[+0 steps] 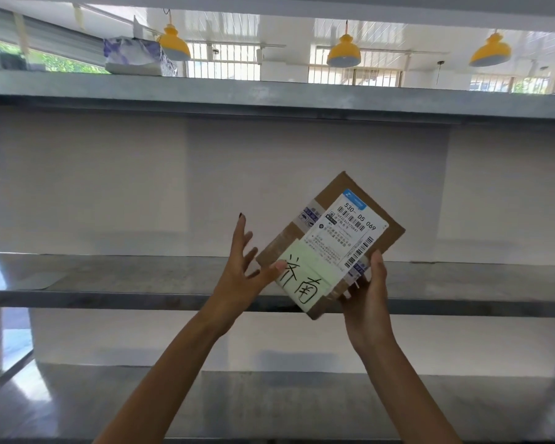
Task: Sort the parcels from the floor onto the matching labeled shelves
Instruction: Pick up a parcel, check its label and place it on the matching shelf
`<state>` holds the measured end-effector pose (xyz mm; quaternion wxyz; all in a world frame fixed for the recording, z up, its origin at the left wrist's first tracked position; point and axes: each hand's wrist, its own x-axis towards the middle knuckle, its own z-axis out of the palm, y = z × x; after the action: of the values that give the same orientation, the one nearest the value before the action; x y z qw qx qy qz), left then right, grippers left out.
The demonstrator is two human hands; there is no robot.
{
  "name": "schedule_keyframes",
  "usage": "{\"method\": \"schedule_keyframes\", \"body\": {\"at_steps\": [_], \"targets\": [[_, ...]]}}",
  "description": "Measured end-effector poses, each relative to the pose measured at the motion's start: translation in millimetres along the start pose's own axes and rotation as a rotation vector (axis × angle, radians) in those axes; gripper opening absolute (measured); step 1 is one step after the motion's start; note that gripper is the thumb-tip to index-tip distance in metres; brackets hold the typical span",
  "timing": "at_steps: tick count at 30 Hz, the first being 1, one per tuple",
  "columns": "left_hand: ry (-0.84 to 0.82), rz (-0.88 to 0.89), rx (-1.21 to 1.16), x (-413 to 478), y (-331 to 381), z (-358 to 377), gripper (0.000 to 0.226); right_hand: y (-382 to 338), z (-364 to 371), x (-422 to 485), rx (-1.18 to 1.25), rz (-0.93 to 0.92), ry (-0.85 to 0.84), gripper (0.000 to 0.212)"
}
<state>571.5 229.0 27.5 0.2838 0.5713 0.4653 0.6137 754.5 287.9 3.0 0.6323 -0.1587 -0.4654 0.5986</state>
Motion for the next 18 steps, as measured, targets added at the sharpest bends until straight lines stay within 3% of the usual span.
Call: {"method": "schedule_keyframes", "body": {"at_steps": [2,9,13,18], "targets": [[-0.031,0.026,0.110,1,2,-4,0.092,-3,-2,4,-0.032,0.000,0.034,0.064],[-0.171,-0.038,0.036,-8,1,-1,0.073,-19,5,16,-0.181,0.005,0.073,0.070],[-0.190,-0.073,0.070,-14,-1,-1,0.074,-21,6,19,-0.281,0.017,0.133,0.077],[-0.130,-0.082,0.086,-23,-2,-1,0.087,-21,12,16,-0.314,0.063,-0.025,0.066]]}}
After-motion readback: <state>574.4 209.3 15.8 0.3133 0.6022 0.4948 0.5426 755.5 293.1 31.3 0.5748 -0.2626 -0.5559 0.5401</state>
